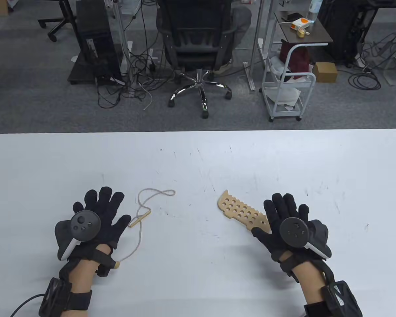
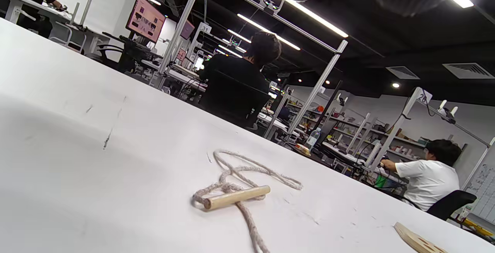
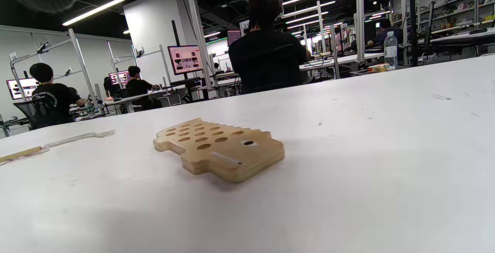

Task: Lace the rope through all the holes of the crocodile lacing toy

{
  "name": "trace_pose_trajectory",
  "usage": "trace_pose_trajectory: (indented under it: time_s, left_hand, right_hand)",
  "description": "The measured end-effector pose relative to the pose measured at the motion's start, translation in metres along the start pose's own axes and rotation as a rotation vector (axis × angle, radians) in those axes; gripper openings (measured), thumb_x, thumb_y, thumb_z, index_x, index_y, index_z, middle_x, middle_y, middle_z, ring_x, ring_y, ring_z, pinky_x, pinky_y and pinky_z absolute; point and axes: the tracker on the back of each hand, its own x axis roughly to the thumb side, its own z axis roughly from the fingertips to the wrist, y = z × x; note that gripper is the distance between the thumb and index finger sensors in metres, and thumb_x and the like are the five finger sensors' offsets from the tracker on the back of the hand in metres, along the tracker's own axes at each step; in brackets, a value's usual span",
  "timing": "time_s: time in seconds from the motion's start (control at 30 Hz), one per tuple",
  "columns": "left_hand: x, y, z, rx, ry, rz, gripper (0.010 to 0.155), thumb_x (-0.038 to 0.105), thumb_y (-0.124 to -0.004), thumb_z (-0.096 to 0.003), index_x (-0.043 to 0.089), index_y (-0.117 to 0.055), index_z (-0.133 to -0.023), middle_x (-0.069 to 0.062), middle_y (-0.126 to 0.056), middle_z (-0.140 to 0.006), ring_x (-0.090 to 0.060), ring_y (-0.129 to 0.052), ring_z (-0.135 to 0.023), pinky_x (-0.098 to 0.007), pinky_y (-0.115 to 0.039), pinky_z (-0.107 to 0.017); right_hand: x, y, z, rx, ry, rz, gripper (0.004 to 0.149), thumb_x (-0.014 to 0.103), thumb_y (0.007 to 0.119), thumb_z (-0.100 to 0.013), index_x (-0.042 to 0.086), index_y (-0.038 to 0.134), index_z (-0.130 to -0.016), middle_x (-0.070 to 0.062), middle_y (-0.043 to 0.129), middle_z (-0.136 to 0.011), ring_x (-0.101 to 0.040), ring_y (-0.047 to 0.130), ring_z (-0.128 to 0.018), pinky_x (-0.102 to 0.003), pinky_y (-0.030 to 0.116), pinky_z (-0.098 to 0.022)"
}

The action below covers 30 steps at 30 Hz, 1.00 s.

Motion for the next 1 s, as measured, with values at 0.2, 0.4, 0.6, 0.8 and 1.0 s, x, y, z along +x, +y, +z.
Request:
trace_pose_trajectory:
  time_s: [0.2,0.4,0.6,0.8,1.0]
  left_hand:
    - [-0.0001,0.0032,0.0012,0.017,0.002,0.002,0.075,0.07,-0.069,-0.0412,0.05,-0.045,-0.11,0.014,-0.027,-0.123,-0.032,-0.014,-0.116,-0.062,-0.009,-0.077]
    - [-0.0006,0.0032,0.0012,0.021,0.003,0.0,0.075,0.07,-0.07,-0.0413,0.05,-0.046,-0.11,0.014,-0.027,-0.123,-0.032,-0.014,-0.116,-0.062,-0.009,-0.077]
    - [0.0007,0.0023,0.0009,0.014,-0.003,-0.005,0.076,0.071,-0.069,-0.0411,0.05,-0.045,-0.11,0.015,-0.027,-0.123,-0.032,-0.014,-0.116,-0.062,-0.009,-0.077]
    - [0.0006,0.0013,0.0007,0.009,-0.004,0.005,0.076,0.071,-0.069,-0.0413,0.05,-0.045,-0.11,0.014,-0.027,-0.123,-0.032,-0.014,-0.116,-0.062,-0.009,-0.077]
    - [0.0028,0.0006,0.0003,-0.005,-0.01,0.008,0.075,0.071,-0.069,-0.0417,0.05,-0.045,-0.11,0.014,-0.027,-0.123,-0.032,-0.014,-0.116,-0.062,-0.009,-0.077]
  right_hand:
    - [0.0013,-0.0017,0.0018,-0.012,-0.001,-0.006,0.087,0.075,0.064,-0.049,0.022,0.034,-0.11,-0.006,0.02,-0.119,-0.039,0.009,-0.104,-0.067,0.015,-0.064]
    - [0.0008,-0.0025,0.0024,-0.017,0.003,-0.011,0.087,0.075,0.065,-0.049,0.022,0.034,-0.11,-0.007,0.02,-0.119,-0.039,0.009,-0.104,-0.067,0.015,-0.064]
    - [0.0023,-0.0006,0.0017,-0.01,-0.004,-0.001,0.087,0.075,0.065,-0.048,0.022,0.034,-0.11,-0.007,0.021,-0.119,-0.039,0.01,-0.104,-0.067,0.015,-0.064]
    - [0.0028,0.0021,0.0013,0.006,0.0,0.014,0.09,0.075,0.069,-0.048,0.021,0.032,-0.11,-0.008,0.02,-0.119,-0.04,0.01,-0.104,-0.067,0.019,-0.065]
    - [0.0056,0.0006,-0.0062,0.021,0.014,0.02,0.094,0.073,0.074,-0.046,0.018,0.032,-0.109,-0.011,0.021,-0.118,-0.043,0.013,-0.104,-0.068,0.023,-0.067]
